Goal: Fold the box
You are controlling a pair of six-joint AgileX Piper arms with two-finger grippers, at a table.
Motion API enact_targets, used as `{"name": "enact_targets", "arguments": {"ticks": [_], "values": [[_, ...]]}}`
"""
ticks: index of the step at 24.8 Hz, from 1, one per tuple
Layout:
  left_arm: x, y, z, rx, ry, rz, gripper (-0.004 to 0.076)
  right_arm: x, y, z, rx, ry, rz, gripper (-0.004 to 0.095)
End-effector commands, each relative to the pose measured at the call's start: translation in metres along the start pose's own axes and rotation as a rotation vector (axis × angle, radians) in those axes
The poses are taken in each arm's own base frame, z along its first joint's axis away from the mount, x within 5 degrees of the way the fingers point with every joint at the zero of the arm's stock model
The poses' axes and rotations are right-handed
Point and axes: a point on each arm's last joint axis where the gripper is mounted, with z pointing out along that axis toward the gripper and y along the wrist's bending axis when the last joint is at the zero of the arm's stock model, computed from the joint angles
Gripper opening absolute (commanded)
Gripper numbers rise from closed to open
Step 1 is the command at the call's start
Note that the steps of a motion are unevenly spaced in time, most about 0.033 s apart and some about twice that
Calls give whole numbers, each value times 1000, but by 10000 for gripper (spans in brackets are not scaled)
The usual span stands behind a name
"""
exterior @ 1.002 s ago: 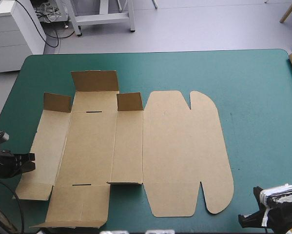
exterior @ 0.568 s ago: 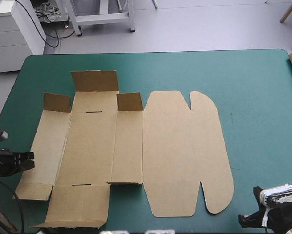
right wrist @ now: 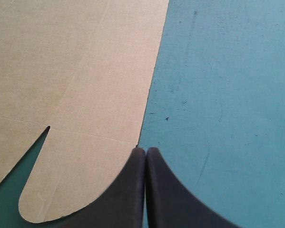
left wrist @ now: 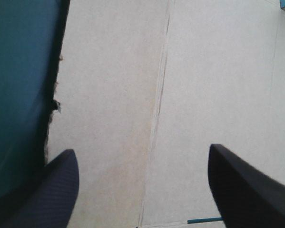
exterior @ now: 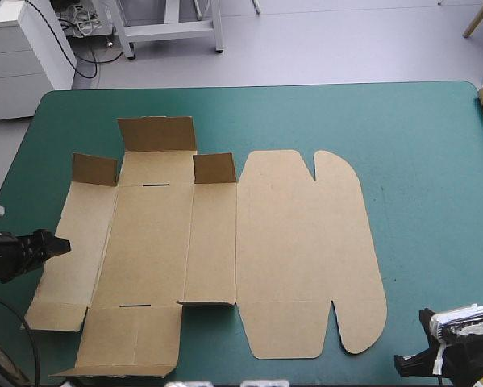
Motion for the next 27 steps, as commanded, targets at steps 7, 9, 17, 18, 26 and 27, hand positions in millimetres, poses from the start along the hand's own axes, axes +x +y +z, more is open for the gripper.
{"name": "enact_targets", "arguments": {"ticks": [7, 9, 17, 18, 26, 27], "values": [[-32, -16, -43, -80, -65, 77, 542, -12, -2, -3, 8, -73, -7, -21], [-41, -14, -50, -106, -76, 74, 542, -12, -2, -3, 8, -73, -7, -21], [-46, 19, -28, -144, 61, 52, 542, -12, -2, -3, 8, -73, -7, -21], [-46, 21, -27, -147, 71, 63, 542, -12, -2, -3, 8, -73, -7, -22], [-38, 42, -36, -195, 84, 64, 536, -12, -2, -3, 8, -73, -7, -21], [-38, 42, -36, -193, 85, 65, 536, -12, -2, -3, 8, -73, -7, -21]]}}
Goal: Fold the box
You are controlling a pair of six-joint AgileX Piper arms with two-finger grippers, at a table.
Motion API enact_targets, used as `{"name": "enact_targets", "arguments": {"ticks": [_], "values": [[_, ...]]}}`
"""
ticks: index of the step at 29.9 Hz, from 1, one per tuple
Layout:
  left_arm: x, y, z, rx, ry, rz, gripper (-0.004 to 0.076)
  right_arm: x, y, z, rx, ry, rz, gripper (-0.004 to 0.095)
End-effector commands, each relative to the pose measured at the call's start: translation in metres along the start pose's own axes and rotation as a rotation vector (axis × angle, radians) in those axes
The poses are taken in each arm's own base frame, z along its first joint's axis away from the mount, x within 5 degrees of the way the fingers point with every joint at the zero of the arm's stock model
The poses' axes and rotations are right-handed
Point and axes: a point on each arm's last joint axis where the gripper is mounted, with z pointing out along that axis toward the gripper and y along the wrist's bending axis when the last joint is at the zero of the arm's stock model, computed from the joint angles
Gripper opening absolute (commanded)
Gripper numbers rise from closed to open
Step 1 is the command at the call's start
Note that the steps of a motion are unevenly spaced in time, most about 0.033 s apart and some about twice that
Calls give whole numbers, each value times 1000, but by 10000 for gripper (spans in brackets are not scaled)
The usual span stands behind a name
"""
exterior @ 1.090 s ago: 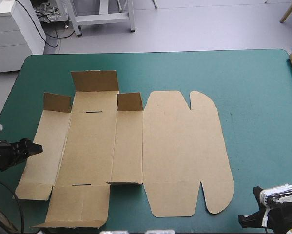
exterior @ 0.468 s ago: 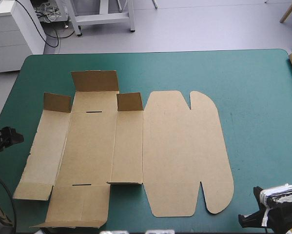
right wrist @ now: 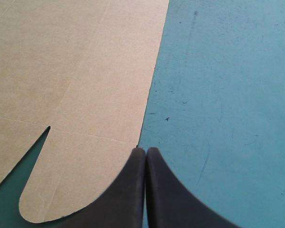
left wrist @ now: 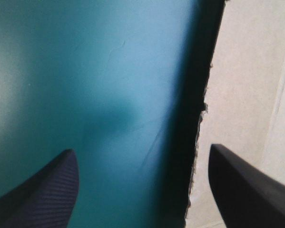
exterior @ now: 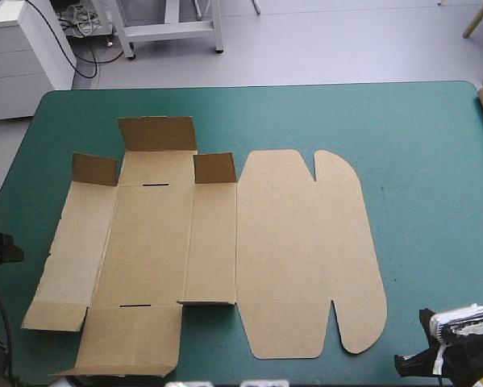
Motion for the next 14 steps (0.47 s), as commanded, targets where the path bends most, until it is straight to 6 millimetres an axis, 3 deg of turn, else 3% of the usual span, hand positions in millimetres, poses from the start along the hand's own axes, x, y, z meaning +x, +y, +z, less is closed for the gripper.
{"name": "enact_targets", "arguments": {"ticks": [1, 14], "values": [[-1, -11, -14, 37, -19, 27, 536, -12, -2, -3, 8, -73, -7, -21], [20, -15, 13, 128, 51, 22, 536, -12, -2, -3, 9, -72, -4, -21]]}}
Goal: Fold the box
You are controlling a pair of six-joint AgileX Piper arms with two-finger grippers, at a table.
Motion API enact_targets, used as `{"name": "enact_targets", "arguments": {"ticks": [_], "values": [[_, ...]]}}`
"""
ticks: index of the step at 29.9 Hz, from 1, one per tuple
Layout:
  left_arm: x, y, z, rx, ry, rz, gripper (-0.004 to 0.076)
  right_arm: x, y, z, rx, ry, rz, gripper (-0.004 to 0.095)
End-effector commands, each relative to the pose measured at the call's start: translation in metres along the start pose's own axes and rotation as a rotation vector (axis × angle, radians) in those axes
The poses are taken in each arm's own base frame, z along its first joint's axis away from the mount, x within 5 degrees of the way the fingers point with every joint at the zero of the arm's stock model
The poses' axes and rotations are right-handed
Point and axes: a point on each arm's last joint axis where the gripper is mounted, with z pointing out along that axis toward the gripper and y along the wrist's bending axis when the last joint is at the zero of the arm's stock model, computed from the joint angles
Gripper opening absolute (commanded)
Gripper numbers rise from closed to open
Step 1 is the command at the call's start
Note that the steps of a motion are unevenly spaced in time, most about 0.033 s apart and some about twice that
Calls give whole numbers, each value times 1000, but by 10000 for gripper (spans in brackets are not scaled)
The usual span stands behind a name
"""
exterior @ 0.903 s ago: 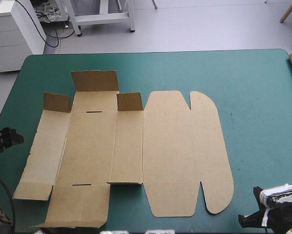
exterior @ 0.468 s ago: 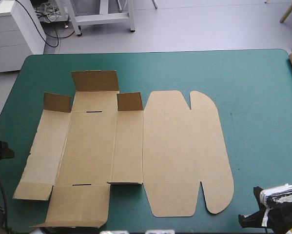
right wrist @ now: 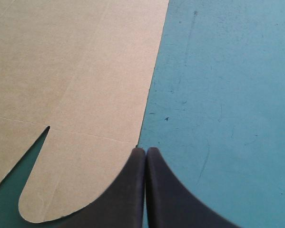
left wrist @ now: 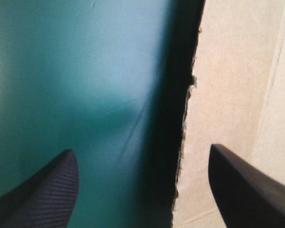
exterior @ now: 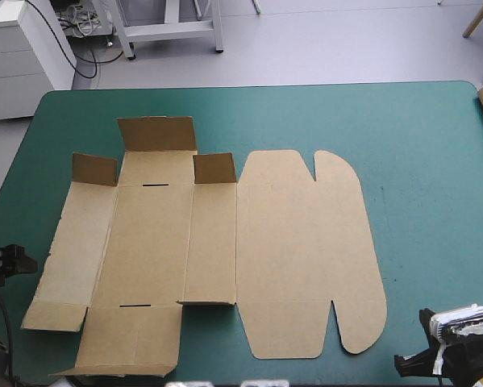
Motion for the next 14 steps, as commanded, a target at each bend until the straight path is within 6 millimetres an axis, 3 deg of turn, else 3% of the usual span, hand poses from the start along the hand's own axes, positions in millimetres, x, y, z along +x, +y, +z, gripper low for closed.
{"name": "enact_targets", "arguments": {"ticks": [1, 14], "values": [[2, -12, -7, 65, -8, 12, 537, -12, -2, -3, 10, -72, -4, -21], [-1, -17, 1, 168, -76, 34, 536, -12, -2, -3, 10, -72, -4, -21]]}}
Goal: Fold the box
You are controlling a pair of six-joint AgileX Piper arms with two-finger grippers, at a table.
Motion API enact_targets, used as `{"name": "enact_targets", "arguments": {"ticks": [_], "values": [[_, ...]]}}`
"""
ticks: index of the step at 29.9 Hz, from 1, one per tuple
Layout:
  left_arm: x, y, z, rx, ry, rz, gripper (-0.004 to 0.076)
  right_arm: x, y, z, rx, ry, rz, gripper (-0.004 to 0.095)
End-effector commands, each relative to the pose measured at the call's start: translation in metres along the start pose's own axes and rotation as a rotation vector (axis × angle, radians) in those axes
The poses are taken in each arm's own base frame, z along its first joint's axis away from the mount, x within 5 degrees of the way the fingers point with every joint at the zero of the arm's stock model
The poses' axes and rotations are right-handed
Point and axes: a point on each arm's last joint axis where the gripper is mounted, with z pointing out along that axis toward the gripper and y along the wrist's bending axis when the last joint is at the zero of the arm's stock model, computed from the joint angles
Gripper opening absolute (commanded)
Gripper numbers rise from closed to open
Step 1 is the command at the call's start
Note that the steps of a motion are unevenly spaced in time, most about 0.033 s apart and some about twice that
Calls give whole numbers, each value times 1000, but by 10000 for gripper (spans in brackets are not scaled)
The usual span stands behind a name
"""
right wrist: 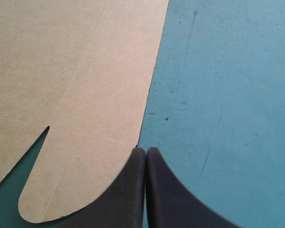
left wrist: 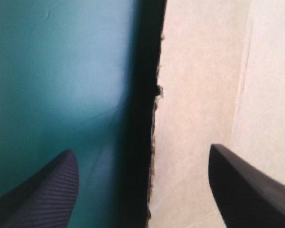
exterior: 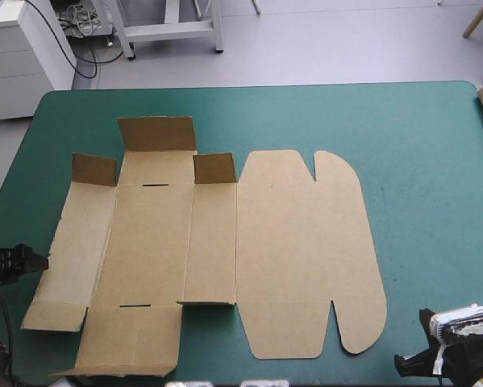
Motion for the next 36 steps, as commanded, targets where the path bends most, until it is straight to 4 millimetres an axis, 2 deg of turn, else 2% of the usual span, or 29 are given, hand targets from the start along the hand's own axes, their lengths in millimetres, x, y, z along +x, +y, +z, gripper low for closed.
{"name": "enact_targets", "arguments": {"ticks": [1, 11, 22, 32, 36], "values": [[-4, -12, -8, 85, -39, 4, 536, -12, -2, -3, 10, -72, -4, -21], [2, -9, 7, 117, 13, -20, 536, -12, -2, -3, 10, -72, -4, -21], [-9, -26, 35, 179, 116, 52, 536, -12, -2, -3, 10, -72, -4, -21], [-9, -26, 37, 185, 124, 2, 529, -12, -2, -3, 10, -72, -4, -21], [-2, -27, 43, 201, 145, -16, 529, -12, -2, -3, 12, -72, -6, -21]]}}
